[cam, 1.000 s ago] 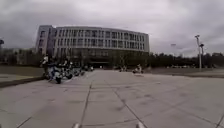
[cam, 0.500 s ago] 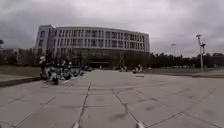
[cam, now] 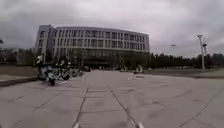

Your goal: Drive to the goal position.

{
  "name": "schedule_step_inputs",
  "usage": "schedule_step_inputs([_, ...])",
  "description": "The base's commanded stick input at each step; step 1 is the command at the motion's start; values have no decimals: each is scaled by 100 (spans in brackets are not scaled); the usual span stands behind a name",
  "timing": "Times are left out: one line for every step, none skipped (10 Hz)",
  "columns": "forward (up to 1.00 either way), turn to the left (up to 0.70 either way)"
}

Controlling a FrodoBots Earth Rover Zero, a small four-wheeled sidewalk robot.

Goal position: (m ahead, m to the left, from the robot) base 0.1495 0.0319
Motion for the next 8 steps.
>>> schedule_step_inputs([45,0])
schedule_step_inputs([45,0])
schedule_step_inputs([45,0])
schedule_step_inputs([45,0])
schedule_step_inputs([45,0])
schedule_step_inputs([45,0])
schedule_step_inputs([45,0])
schedule_step_inputs([45,0])
